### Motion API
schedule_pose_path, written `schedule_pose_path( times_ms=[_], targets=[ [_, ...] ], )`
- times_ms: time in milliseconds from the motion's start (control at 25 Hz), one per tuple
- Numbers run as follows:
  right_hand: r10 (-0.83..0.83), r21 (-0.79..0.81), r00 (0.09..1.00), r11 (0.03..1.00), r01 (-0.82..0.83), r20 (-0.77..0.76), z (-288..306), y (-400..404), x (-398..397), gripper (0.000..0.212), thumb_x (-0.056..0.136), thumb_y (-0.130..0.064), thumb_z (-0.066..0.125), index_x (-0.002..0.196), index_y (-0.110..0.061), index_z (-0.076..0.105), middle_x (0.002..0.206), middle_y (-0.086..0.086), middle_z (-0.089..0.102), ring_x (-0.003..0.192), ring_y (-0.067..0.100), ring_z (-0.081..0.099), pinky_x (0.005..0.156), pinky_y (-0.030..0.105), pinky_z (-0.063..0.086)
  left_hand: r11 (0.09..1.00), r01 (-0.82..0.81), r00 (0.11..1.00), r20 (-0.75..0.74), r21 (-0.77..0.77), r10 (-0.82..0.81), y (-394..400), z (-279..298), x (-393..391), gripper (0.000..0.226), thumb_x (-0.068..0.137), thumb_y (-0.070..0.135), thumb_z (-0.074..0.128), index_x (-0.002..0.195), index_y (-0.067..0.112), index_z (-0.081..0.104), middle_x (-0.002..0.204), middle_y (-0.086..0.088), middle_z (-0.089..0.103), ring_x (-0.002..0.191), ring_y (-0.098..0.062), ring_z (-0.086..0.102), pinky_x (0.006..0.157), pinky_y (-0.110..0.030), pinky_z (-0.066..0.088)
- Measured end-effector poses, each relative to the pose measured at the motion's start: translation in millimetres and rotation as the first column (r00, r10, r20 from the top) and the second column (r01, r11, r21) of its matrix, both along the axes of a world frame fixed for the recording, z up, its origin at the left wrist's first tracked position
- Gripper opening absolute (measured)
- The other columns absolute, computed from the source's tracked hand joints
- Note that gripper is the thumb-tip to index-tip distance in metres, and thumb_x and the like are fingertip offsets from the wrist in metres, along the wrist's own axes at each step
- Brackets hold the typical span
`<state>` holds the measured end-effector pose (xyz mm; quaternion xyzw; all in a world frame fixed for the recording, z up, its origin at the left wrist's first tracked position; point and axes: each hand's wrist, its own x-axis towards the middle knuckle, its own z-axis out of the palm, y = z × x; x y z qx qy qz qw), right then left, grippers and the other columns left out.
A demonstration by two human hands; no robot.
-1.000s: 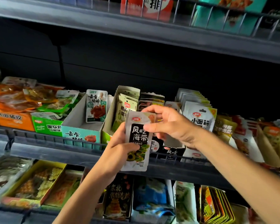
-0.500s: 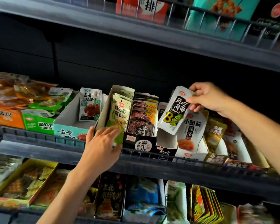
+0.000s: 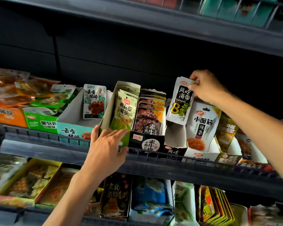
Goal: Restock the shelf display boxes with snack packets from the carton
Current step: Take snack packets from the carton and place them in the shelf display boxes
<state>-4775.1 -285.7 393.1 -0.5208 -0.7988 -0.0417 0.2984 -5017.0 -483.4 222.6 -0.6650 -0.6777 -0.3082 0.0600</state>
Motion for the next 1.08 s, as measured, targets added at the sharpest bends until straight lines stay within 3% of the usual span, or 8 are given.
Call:
schedule_pose_path(
  times_ms=[240, 400, 520, 640, 760, 880, 1000, 1080],
  targets=[
    [-0.034, 0.025, 0.998, 0.999, 0.035, -0.058, 5.6, 2.5, -6.7, 0.018, 0.095, -0.008, 0.060, 0.113, -0.008, 0.061, 0.111, 0.013, 0.061, 0.100, 0.027, 0.062, 0.082, 0.032, 0.047, 1.000, -0.002, 1.000, -0.010, 0.020, 0.002, 1.6, -2.3, -0.4, 0.057, 0.082, 0.033, 0.073, 0.136, 0.026, 0.057, 0.123, 0.009, 0.068, 0.122, -0.021, 0.057, 0.119, -0.054, 0.011],
    [-0.062, -0.025, 0.983, 0.998, 0.058, -0.171, -6.2, 1.5, -11.6, 0.017, 0.095, -0.010, 0.060, 0.112, -0.016, 0.060, 0.107, 0.010, 0.063, 0.091, 0.028, 0.067, 0.084, 0.047, 0.058, 0.999, -0.001, 1.000, -0.004, 0.038, 0.001, 2.5, -5.5, 0.3, 0.054, 0.079, 0.030, 0.076, 0.131, 0.025, 0.060, 0.116, 0.009, 0.071, 0.116, -0.022, 0.061, 0.117, -0.057, 0.016],
    [-0.122, -0.148, 0.941, 0.986, 0.078, -0.316, -6.3, 7.6, -10.6, 0.025, 0.098, -0.006, 0.056, 0.122, -0.011, 0.055, 0.105, 0.013, 0.063, 0.078, 0.023, 0.068, 0.067, 0.033, 0.061, 0.999, -0.001, 1.000, -0.005, 0.045, 0.001, 3.0, -6.2, -0.5, 0.054, 0.079, 0.029, 0.076, 0.130, 0.025, 0.060, 0.115, 0.009, 0.071, 0.116, -0.022, 0.062, 0.118, -0.058, 0.016],
    [-0.167, -0.262, 0.901, 0.963, 0.062, -0.400, -11.1, 7.0, -5.6, 0.031, 0.100, -0.003, 0.049, 0.131, -0.009, 0.049, 0.100, 0.018, 0.062, 0.063, 0.014, 0.062, 0.044, 0.015, 0.052, 0.999, 0.000, 1.000, 0.000, 0.045, 0.000, 3.0, -6.2, 0.2, 0.053, 0.080, 0.029, 0.075, 0.130, 0.025, 0.060, 0.115, 0.009, 0.071, 0.116, -0.021, 0.061, 0.118, -0.058, 0.016],
    [-0.109, -0.227, 0.968, 0.972, 0.057, -0.224, -19.1, 0.6, -6.1, 0.020, 0.098, -0.004, 0.054, 0.116, -0.013, 0.056, 0.095, 0.013, 0.063, 0.070, 0.019, 0.065, 0.057, 0.027, 0.058, 0.998, 0.012, 1.000, -0.004, 0.061, -0.012, 3.1, -7.6, -0.2, 0.052, 0.079, 0.029, 0.074, 0.129, 0.024, 0.061, 0.113, 0.008, 0.072, 0.113, -0.022, 0.062, 0.117, -0.059, 0.018],
    [-0.002, -0.038, 0.991, 0.999, 0.007, 0.131, -26.7, -8.7, -12.7, 0.008, 0.094, -0.010, 0.060, 0.095, -0.018, 0.058, 0.098, 0.011, 0.065, 0.084, 0.025, 0.063, 0.075, 0.041, 0.056, 0.997, 0.007, 1.000, -0.014, 0.071, -0.006, 2.9, -8.8, -1.5, 0.053, 0.078, 0.026, 0.076, 0.128, 0.022, 0.061, 0.113, 0.007, 0.072, 0.112, -0.023, 0.063, 0.116, -0.060, 0.019],
    [-0.164, 0.223, 0.811, 0.974, 0.043, 0.562, -39.4, -13.1, -19.2, 0.010, 0.094, -0.022, 0.059, 0.103, -0.020, 0.061, 0.105, 0.009, 0.067, 0.101, 0.027, 0.054, 0.087, 0.038, 0.040, 0.996, 0.005, 0.999, -0.034, 0.087, -0.002, 3.7, -9.2, 0.6, 0.054, 0.077, 0.026, 0.078, 0.128, 0.022, 0.062, 0.112, 0.007, 0.072, 0.111, -0.023, 0.064, 0.116, -0.060, 0.021],
    [-0.278, 0.302, 0.711, 0.948, 0.096, 0.646, -54.3, -14.2, -24.2, 0.021, 0.095, -0.030, 0.054, 0.111, -0.020, 0.062, 0.112, 0.007, 0.069, 0.115, 0.028, 0.049, 0.095, 0.041, 0.032, 0.997, -0.007, 0.999, -0.052, 0.079, 0.011, 2.5, -11.2, -0.2, 0.055, 0.076, 0.026, 0.079, 0.128, 0.022, 0.061, 0.110, 0.007, 0.073, 0.109, -0.023, 0.064, 0.115, -0.060, 0.022]
  ],
)
